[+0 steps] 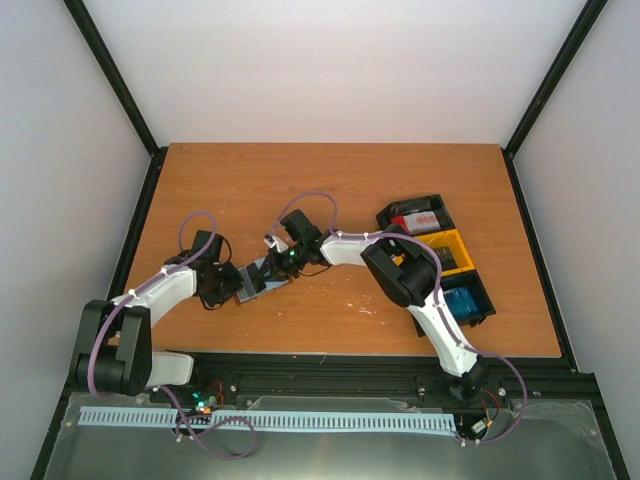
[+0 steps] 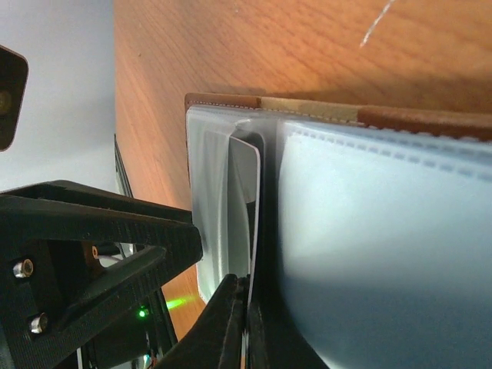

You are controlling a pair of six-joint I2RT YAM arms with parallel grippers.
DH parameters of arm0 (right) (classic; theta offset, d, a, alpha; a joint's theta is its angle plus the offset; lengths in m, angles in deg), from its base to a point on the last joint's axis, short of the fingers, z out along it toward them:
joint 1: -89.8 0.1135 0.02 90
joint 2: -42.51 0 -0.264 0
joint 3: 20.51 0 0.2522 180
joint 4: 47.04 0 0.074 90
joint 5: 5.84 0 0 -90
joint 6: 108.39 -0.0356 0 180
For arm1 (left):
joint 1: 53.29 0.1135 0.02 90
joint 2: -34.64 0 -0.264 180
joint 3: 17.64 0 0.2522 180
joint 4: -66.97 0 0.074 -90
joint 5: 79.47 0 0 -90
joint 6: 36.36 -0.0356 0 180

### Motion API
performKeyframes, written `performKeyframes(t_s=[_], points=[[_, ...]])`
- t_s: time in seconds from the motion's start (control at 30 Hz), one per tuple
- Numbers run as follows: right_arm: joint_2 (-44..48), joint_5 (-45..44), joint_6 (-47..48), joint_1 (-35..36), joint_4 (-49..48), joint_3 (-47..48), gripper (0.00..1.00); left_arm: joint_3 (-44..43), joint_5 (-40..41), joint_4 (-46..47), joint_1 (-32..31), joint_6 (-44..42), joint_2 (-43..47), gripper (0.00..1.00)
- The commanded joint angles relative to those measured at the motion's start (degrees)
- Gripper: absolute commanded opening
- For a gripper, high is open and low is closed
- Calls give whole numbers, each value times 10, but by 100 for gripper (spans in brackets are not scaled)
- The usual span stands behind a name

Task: Put the credit cards into the card holder
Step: Insert the credit card into the card holder.

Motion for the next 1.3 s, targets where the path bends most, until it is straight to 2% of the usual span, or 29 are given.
performKeyframes(t_s=[0.0,0.2,0.4,0.57,0.7,0.97,1.27], points=[[10,-48,-48,20,-24,-37,5,20,-16,23,0,11,-11,25],[50,-103,-22,21,5,-49,18,19,-17,23,0,8,-9,28],[98,-185,18,22,82,-48,40,20,-18,23,0,5,-3,30],[109,-219,41,22,129,-41,45,19,-28,29,0,-2,-5,32],[101,-235,60,26,160,-21,42,20,-31,31,0,-4,-9,33],[65,-198,71,32,168,7,15,25,-26,31,1,-5,-16,32],[37,-156,69,34,155,18,11,32,-25,33,0,-5,-18,34]])
